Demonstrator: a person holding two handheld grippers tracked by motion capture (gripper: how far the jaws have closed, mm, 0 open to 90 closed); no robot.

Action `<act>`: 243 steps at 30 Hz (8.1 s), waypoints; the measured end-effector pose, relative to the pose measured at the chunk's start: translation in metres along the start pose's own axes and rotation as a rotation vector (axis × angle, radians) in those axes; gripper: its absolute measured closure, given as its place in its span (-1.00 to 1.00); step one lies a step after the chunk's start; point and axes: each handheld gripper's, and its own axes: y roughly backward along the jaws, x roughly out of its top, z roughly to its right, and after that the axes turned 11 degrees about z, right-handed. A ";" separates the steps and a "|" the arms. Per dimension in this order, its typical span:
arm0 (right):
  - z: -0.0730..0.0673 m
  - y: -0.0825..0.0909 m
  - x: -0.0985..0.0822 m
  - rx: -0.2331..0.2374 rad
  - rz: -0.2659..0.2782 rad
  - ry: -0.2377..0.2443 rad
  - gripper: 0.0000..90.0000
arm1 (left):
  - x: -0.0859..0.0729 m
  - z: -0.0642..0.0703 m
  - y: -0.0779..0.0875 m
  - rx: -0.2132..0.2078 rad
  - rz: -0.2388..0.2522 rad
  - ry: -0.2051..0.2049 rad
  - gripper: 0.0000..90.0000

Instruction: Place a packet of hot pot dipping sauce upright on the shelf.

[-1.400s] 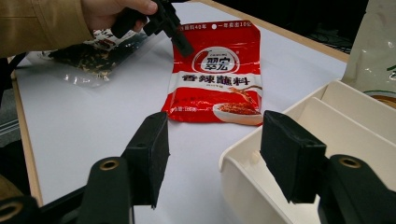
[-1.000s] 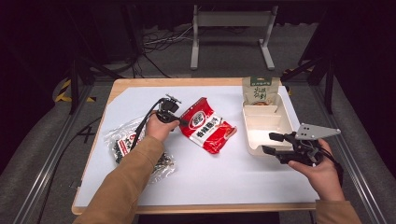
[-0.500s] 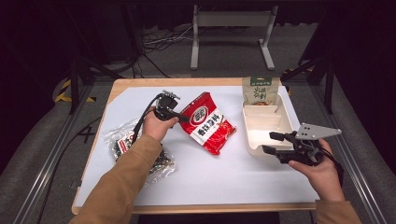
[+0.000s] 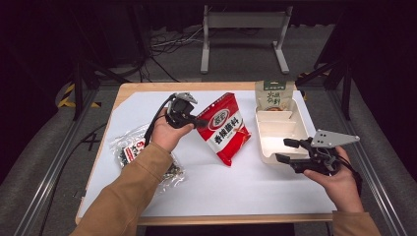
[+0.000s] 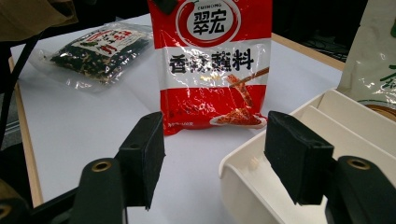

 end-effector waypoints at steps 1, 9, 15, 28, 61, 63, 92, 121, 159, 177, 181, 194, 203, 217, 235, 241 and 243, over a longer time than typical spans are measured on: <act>0.000 0.000 0.000 0.001 0.001 0.000 -0.16 | 0.001 0.003 0.001 -0.003 0.003 -0.007 0.99; -0.002 -0.001 0.001 0.023 -0.009 0.005 -0.15 | 0.014 0.026 0.009 -0.028 -0.002 -0.075 0.99; -0.004 -0.001 0.003 0.029 -0.005 0.006 -0.15 | 0.022 0.040 0.020 -0.019 -0.023 -0.153 0.99; -0.011 -0.008 0.009 0.035 0.013 0.025 -0.19 | 0.029 0.062 0.045 -0.026 -0.058 -0.290 0.99; -0.036 -0.046 0.006 0.233 -0.043 0.092 0.19 | 0.037 0.130 0.046 -0.296 -0.101 -0.501 0.99; -0.038 -0.047 0.007 0.256 -0.042 0.128 0.39 | 0.037 0.132 0.046 -0.299 -0.102 -0.503 0.99; -0.042 -0.043 0.020 0.355 -0.059 0.105 0.94 | 0.031 0.122 0.055 -0.278 -0.019 -0.463 0.57; -0.018 -0.010 0.062 0.255 -0.013 0.127 0.94 | -0.011 0.086 0.059 -0.157 0.137 -0.286 -0.05; 0.044 -0.015 0.095 0.107 -0.032 0.155 0.94 | -0.040 0.058 0.076 -0.047 0.133 -0.201 -0.17; 0.091 -0.037 0.103 0.073 -0.008 0.156 0.94 | -0.069 0.043 0.114 0.058 0.133 -0.126 -0.25; 0.097 -0.040 0.103 0.064 -0.006 0.154 0.94 | -0.073 0.041 0.120 0.075 0.144 -0.117 -0.25; 0.120 -0.042 0.102 0.015 -0.031 0.129 0.94 | -0.084 0.030 0.130 0.124 0.157 -0.102 -0.22; 0.136 -0.043 0.092 -0.011 -0.055 0.106 0.94 | -0.092 0.022 0.135 0.166 0.162 -0.071 -0.17; 0.151 -0.046 0.073 -0.024 -0.061 0.078 0.94 | -0.097 0.015 0.139 0.192 0.131 -0.021 -0.19; 0.166 -0.052 0.042 -0.024 -0.081 0.037 0.94 | -0.100 0.010 0.144 0.227 0.133 0.034 -0.38; 0.169 -0.057 0.034 -0.021 -0.098 0.030 0.94 | -0.099 0.011 0.146 0.240 0.141 0.022 -0.39; 0.169 -0.058 0.031 -0.020 -0.098 0.028 0.94 | -0.099 0.011 0.146 0.244 0.137 0.021 -0.40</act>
